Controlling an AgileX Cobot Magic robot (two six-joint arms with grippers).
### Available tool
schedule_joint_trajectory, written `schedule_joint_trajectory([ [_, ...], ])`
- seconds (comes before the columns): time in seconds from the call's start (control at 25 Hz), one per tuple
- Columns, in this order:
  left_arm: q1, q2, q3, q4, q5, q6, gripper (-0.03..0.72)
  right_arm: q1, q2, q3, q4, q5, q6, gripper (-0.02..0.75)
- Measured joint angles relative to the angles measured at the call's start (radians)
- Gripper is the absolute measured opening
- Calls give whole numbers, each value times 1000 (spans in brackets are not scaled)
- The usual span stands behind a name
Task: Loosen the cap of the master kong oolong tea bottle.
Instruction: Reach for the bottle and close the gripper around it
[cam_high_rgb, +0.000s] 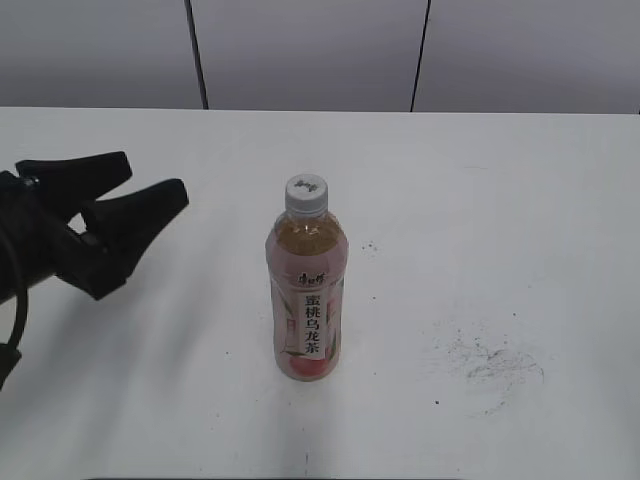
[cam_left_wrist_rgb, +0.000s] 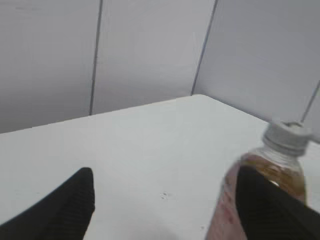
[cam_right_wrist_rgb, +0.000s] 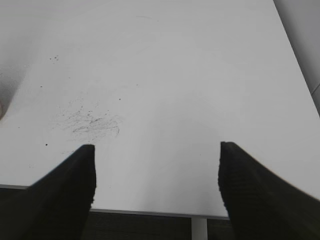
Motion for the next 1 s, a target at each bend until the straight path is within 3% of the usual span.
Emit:
schedule_joint_trajectory([
  [0.32,0,0,0,279,-3,-21,522,0,0,0,0,0,0,574],
  [0.72,-3,0,-25,340,-5,-57,557,0,0,0,0,0,0,574],
  [1.0,-89,12,-41,313,-11,-67,588,0,0,0,0,0,0,574],
])
